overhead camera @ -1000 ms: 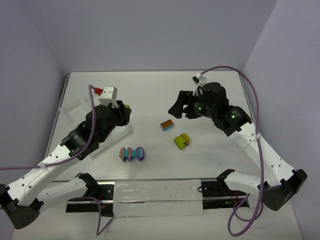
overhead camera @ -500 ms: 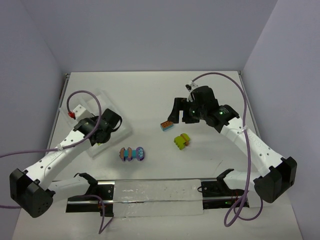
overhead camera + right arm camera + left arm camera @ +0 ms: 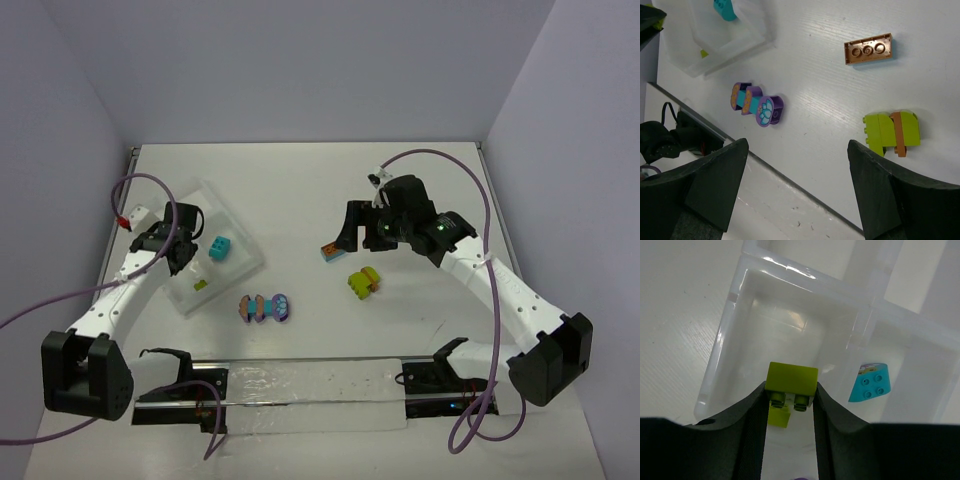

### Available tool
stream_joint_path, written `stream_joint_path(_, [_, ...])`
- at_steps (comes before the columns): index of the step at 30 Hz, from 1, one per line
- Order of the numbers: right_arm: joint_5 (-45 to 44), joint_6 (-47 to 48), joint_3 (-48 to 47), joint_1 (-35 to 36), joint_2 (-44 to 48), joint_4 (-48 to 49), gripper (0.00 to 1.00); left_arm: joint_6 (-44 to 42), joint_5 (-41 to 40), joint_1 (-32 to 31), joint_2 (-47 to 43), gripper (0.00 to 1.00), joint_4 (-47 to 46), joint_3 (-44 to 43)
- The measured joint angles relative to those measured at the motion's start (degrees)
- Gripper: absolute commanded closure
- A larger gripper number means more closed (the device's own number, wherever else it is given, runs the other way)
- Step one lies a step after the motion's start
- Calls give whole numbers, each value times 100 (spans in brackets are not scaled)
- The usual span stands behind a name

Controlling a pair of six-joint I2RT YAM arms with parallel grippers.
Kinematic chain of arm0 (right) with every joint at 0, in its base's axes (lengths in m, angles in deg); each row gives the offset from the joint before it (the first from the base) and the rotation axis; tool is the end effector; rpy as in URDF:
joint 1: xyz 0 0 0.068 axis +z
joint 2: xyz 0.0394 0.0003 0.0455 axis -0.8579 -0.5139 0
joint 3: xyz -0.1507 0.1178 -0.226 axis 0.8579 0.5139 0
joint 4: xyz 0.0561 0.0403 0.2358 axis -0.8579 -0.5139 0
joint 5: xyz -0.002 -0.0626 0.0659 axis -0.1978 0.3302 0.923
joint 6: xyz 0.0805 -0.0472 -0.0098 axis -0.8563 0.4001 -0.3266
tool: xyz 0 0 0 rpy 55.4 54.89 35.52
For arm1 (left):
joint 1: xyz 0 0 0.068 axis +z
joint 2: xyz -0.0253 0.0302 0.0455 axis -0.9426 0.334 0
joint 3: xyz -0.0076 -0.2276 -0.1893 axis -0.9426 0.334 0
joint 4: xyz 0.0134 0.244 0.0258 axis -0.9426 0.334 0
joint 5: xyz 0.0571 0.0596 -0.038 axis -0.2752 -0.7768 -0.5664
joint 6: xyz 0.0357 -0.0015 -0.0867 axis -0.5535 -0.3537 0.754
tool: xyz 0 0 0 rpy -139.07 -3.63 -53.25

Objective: Sort the legos into containers by color

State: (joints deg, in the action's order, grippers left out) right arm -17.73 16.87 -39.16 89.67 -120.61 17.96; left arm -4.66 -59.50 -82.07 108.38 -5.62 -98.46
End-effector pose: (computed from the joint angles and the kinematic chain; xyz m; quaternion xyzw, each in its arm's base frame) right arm 0.2189 0.1538 0.3209 -0.0905 0.8994 0.2936 0.3110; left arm 0.2215 0.0050 0.2409 -0.4528 0.8037 0.0936 0.3745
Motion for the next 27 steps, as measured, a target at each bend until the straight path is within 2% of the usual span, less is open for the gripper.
stream_joint_path(2, [2,0,0,0,0,0,12,-60,112,32,170,20,-49,0])
stream_joint_path(4, [-1,0,0,0,0,0,12,-83,202,40,264,8,-87,0])
stream_joint_path(6, [1,2,0,0,-1,0,12,-123,259,43,263,2,-116,-3])
stream_joint_path(11, [4,3,0,0,-34,0,11,-197,318,45,151,1,-146,-22])
stream_joint_path(16, [1,23,-3,0,-91,-19,11,-414,278,-226,-136,7,-138,-211])
stream_joint_path(18, [-43,25,-7,0,-92,-26,11,-591,169,-683,-231,7,-137,-380])
stream_joint_path(22, [-309,-40,-7,-2,-92,-22,10,-858,91,-1980,-191,7,-177,-763])
stream_joint_path(27, [-839,-79,-7,-46,-29,-24,9,-1109,292,-3145,75,9,-152,-793])
